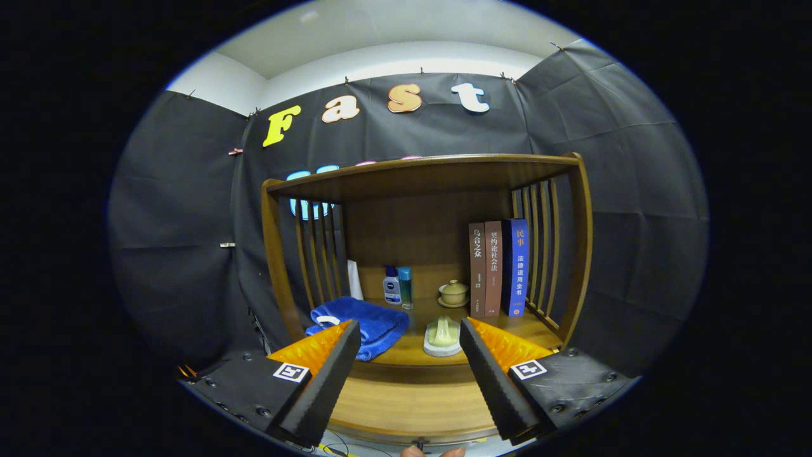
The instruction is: Pull open the drawer, take out the items inside it, and place them on the countertop above the cabinet.
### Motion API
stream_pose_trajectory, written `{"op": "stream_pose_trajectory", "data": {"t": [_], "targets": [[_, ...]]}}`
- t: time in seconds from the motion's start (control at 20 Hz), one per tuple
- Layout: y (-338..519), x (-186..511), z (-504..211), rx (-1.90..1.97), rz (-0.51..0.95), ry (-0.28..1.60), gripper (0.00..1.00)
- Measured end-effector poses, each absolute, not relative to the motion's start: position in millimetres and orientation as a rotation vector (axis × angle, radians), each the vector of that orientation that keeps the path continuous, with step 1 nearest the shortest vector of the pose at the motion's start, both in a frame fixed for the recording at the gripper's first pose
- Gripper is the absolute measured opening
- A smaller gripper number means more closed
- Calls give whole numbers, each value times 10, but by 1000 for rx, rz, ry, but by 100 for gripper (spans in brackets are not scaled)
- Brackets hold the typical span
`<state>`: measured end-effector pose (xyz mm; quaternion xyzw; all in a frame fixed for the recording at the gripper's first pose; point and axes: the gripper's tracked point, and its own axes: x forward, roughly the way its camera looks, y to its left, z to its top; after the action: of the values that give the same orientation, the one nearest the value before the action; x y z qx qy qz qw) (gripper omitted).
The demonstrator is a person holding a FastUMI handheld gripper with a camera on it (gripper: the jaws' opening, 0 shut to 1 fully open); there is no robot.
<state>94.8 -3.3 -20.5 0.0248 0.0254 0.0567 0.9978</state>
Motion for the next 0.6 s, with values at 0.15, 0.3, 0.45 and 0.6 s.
{"op": "stream_pose_trajectory", "data": {"t": [0.15, 0.3, 0.45, 0.6], "targets": [[-80, 653, -324, 57, 100, 47, 99], [-101, 432, -483, 63, 87, 39, 99], [-58, 275, -828, 64, 92, 63, 99], [-76, 175, -1284, 49, 80, 101, 99]]}}
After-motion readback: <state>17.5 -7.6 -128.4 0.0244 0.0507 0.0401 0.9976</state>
